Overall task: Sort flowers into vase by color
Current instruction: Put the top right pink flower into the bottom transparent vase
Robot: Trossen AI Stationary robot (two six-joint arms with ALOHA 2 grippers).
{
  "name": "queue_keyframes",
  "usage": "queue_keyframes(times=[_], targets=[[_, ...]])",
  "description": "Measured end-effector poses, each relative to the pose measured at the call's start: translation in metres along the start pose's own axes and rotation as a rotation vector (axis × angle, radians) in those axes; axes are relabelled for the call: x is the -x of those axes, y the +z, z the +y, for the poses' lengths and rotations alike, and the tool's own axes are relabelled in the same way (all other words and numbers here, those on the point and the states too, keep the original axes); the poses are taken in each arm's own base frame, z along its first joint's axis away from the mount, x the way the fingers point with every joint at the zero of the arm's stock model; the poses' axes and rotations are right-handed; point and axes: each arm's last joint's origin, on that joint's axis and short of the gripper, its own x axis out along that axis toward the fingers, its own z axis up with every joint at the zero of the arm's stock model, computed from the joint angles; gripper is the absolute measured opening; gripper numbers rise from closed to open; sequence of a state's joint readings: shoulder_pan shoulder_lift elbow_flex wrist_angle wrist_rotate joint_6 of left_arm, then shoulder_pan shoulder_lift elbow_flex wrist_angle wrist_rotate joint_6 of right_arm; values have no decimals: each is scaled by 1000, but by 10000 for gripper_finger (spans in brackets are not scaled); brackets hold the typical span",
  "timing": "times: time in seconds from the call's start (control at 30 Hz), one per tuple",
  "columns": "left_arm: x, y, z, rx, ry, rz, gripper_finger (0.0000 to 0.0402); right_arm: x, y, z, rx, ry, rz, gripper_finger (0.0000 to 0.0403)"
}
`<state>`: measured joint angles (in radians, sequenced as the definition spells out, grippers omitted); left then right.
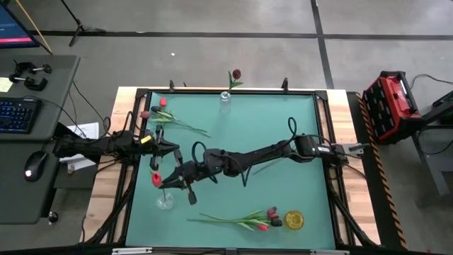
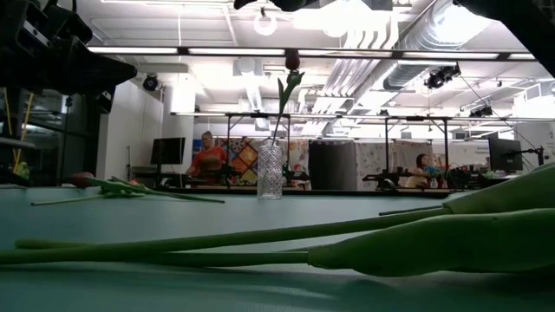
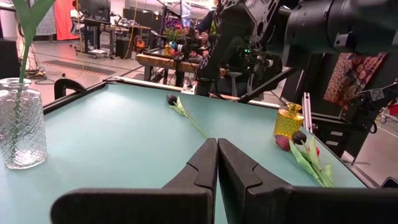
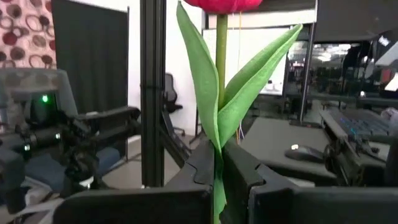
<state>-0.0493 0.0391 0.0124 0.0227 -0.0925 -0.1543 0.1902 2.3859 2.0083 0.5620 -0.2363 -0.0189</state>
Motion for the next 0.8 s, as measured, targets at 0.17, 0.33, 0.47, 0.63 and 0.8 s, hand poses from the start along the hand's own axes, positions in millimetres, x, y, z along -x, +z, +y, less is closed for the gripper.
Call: queue_keyframes(times=[0.17, 0.33, 0.47, 0.63, 0.8], targets=[[0, 0, 0, 0, 0, 0, 0, 0, -2, 1, -97, 1, 19, 0], [0, 0, 0, 0, 0, 0, 0, 0, -2, 1, -173, -13, 20, 15], [0, 0, 0, 0, 0, 0, 0, 0, -3, 0, -221, -48, 22, 73], [0, 0, 0, 0, 0, 0, 0, 0, -5, -1, -245, -69, 57, 183], [0, 0, 0, 0, 0, 0, 0, 6, -3, -1, -177, -67, 228, 272]])
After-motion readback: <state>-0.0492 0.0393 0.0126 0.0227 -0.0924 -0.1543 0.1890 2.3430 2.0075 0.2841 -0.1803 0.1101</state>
